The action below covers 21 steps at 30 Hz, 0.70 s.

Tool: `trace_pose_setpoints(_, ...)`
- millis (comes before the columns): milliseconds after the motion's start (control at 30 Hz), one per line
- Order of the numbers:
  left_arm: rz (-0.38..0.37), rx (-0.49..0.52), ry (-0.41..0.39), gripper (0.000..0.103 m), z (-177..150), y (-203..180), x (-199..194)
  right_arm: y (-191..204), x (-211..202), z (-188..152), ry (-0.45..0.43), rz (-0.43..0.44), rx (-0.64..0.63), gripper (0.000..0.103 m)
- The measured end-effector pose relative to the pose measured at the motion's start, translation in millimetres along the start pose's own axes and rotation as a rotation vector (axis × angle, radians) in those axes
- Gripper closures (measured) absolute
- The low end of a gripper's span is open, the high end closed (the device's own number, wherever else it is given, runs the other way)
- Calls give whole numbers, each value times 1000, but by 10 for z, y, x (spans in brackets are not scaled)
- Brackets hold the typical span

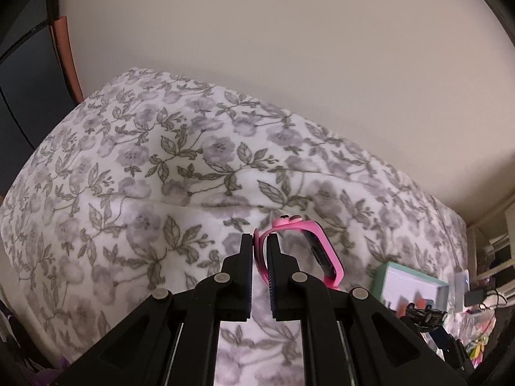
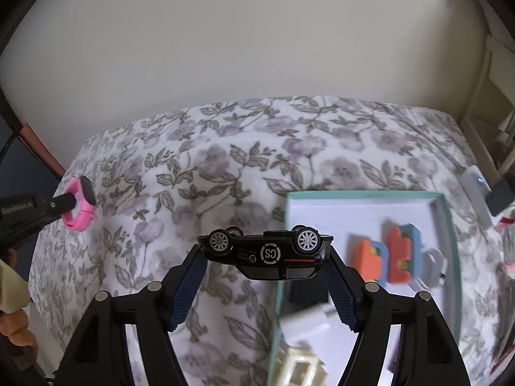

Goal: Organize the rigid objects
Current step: 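Lift the pink band and toy car and carry both toward the tray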

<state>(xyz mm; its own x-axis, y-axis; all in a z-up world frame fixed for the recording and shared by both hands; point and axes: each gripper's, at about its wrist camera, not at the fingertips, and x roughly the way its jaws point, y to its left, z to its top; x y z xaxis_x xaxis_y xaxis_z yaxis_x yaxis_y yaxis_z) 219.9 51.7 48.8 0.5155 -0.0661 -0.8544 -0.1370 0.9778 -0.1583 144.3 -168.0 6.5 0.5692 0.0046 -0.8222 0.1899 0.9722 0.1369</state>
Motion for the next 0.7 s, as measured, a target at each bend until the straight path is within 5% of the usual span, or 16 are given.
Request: trace_pose_setpoints(700, -106, 171, 15, 95, -979, -597, -431, -713, -831, -652, -81, -62, 99, 29)
